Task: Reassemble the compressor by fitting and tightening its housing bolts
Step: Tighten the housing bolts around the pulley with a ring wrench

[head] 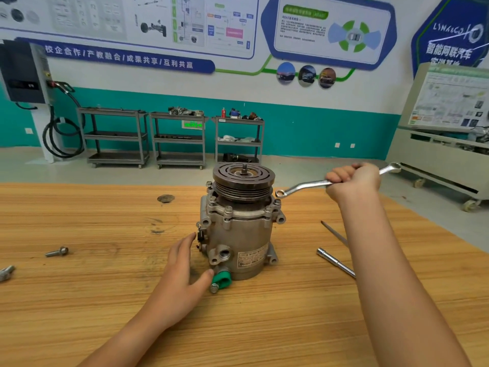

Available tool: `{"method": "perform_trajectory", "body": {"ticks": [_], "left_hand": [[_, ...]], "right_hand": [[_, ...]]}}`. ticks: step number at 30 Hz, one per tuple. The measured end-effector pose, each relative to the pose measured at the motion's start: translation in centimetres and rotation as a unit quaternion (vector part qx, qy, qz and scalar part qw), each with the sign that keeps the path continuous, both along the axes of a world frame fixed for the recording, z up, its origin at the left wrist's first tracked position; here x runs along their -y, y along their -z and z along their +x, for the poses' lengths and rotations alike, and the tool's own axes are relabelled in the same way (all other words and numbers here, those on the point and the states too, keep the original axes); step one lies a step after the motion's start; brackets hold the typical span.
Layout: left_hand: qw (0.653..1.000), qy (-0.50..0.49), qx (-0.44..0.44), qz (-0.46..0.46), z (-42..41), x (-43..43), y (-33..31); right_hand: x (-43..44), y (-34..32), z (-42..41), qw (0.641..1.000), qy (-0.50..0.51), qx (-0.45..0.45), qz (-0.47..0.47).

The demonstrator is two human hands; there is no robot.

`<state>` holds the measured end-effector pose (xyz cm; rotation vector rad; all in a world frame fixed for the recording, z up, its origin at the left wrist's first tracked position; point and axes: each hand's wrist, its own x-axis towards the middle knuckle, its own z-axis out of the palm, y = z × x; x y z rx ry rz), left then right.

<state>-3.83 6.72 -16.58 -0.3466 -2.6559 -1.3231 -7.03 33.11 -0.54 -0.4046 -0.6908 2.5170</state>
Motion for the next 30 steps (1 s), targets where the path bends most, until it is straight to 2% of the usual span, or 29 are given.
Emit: {"method": "perform_trajectory", "body": {"ticks": [6,12,16,19,22,23,25,27,30], "left_hand": [[1.000,-0.007,0.008,-0.008,0.0,0.0,0.0],[1.000,-0.007,0.005,-0.014,0.0,-0.2,-0.1],[1.000,-0.004,0.001,-0.017,0.0,-0.3,-0.1],[1.000,-0.008,-0.006,-0.012,0.1,-0.3,-0.2],[1.000,-0.009,-0.005,-0.008,0.1,-0.2,-0.3],[1.000,-0.008,-0.004,-0.007,0.1,-0.2,-0.3],[1.000,-0.005,-0.003,-0.003,0.2,-0.2,-0.3],[1.000,-0.003,-0.005,0.001,0.2,-0.1,-0.3],[1.000,-0.004,-0.006,0.000,0.2,-0.1,-0.2]], "right_hand": [[-0.4,1.8,-1.6,1.000,0.012,0.013,-0.008],[1.3,3.3,0.7,0.990,0.139,-0.003,0.035],[3.7,5.7,4.1,0.974,0.205,-0.073,0.060],[7.1,7.5,6.1,0.953,0.235,-0.140,0.129],[10.6,8.4,7.1,0.900,0.271,-0.173,0.293],[11.3,8.0,7.3,0.888,0.274,-0.191,0.315],[11.1,6.2,7.5,0.888,0.276,-0.229,0.288],[9.1,3.3,7.1,0.901,0.269,-0.275,0.202],[4.5,-0.4,5.5,0.945,0.197,-0.251,0.073]]}}
